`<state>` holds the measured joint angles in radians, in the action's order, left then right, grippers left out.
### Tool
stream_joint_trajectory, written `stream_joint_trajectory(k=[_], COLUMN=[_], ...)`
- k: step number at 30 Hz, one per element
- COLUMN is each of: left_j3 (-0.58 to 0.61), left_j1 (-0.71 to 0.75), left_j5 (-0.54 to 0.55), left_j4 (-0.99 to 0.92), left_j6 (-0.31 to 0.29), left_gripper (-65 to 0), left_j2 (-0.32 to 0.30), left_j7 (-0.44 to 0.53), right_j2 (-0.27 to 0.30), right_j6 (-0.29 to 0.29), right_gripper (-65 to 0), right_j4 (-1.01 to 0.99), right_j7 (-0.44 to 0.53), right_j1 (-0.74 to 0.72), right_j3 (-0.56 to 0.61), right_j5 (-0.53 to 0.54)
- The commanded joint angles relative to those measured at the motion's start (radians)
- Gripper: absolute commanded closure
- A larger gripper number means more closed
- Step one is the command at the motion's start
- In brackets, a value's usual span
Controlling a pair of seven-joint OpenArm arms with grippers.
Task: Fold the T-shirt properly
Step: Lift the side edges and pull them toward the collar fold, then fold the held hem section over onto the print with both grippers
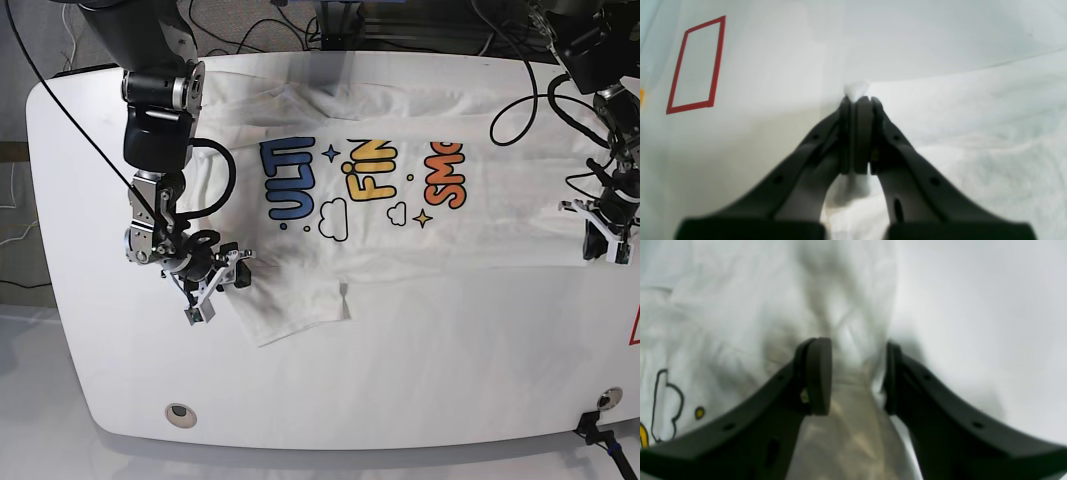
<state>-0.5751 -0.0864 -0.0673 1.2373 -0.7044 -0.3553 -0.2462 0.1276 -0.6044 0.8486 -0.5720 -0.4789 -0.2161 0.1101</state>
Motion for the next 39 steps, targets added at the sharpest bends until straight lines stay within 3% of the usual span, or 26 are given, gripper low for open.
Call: stream_joint_trajectory(k=[1, 5, 10, 17, 34, 39], left_j3=[-0.004, -0.004, -0.004, -0.004, -0.003, 0.014], left_j1=[-0.019, -0.019, -0.019, -0.019, -0.029, 0.044], left_j5=[0.016, 0.016, 0.016, 0.017, 0.013, 0.011], left_j4=[0.020, 0.020, 0.020, 0.020, 0.086, 0.144], left_j6=[0.006, 0.006, 0.006, 0.006, 0.006, 0.006], left_gripper=[0.0, 0.0, 0.0, 0.0, 0.0, 0.0], left_j2=[-0.023, -0.023, -0.023, -0.024, -0.027, -0.027], left_j7=[0.025, 0.025, 0.025, 0.025, 0.023, 0.023], right_j2=[-0.003, 0.001, 0.014, 0.017, 0.016, 0.016], right_j6=[-0.007, -0.007, -0.005, -0.005, -0.005, -0.005], right_gripper=[-22.8, -21.6, -1.3, 0.0, 0.0, 0.0], right_j4=[0.016, 0.018, 0.018, 0.054, 0.734, 0.852], right_j7=[-0.004, -0.003, -0.001, -0.039, -0.587, -0.730], right_j1=[-0.025, -0.027, -0.050, -0.073, 0.171, 0.240], right_j3=[-0.003, -0.003, -0.003, -0.001, 0.001, 0.001], right_j5=[0.006, 0.006, 0.006, 0.004, 0.006, 0.006])
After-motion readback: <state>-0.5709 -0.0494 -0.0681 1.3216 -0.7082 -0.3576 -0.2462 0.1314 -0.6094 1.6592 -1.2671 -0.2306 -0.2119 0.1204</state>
